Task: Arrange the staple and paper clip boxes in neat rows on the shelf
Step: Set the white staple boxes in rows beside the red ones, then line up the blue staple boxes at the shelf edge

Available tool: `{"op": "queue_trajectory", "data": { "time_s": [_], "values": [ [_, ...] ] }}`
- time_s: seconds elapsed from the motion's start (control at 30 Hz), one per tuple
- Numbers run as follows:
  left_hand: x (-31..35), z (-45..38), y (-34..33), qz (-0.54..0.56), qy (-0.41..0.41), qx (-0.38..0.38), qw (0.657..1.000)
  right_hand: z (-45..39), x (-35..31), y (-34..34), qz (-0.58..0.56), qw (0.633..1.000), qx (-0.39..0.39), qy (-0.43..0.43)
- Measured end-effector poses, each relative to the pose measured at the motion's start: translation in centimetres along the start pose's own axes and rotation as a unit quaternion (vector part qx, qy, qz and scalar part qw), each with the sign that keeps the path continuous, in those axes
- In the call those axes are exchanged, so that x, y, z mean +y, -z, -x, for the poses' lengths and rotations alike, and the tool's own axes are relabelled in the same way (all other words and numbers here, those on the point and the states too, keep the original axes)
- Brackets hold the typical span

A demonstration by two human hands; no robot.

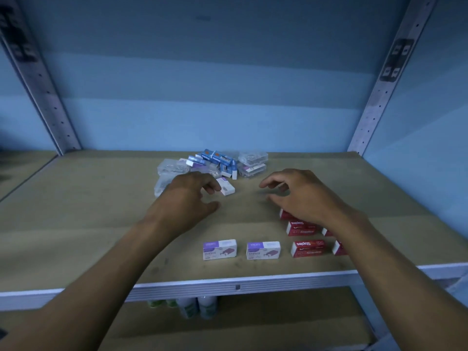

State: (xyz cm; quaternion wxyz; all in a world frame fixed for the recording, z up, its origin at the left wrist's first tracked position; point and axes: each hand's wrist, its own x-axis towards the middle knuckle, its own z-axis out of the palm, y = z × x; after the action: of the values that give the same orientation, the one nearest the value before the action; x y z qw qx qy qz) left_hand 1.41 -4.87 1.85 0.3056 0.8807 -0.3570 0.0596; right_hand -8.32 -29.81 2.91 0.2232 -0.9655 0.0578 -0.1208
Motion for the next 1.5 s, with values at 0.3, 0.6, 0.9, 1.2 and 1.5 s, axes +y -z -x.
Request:
{"op": "queue_trajectory", "data": {
  "time_s": [0.3, 0.6, 0.9, 1.2, 1.5],
  "values": [
    [-1.8, -6.1, 2.5, -0.059, -0.023, 0.018, 0.998, -5.7, -2.8, -1.5, 0.072, 0.996, -0.003, 0.053],
    [-4.5, -12.8, 0.6, -0.108, 0.011, -0.059, 0.992, -11.5, -2.7, -3.3, 0.163, 0.982, -0.078, 0.054],
    [-5.4, -15.5, -1.6, -0.169, -0.034, -0.070, 0.983, -12.8, -1.4, -4.4, 0.135, 0.986, -0.045, 0.082],
    [-4.2, -14.4, -0.2, -0.186, -0.061, -0.002, 0.981, -11.0, -2.0, -2.3, 0.033, 0.995, -0.031, 0.087],
    [-1.0, -5.2, 3.5, -0.059, -0.037, 0.017, 0.997, -3.5, -4.7, 0.8, -0.100, 0.993, -0.053, 0.043]
  ]
}}
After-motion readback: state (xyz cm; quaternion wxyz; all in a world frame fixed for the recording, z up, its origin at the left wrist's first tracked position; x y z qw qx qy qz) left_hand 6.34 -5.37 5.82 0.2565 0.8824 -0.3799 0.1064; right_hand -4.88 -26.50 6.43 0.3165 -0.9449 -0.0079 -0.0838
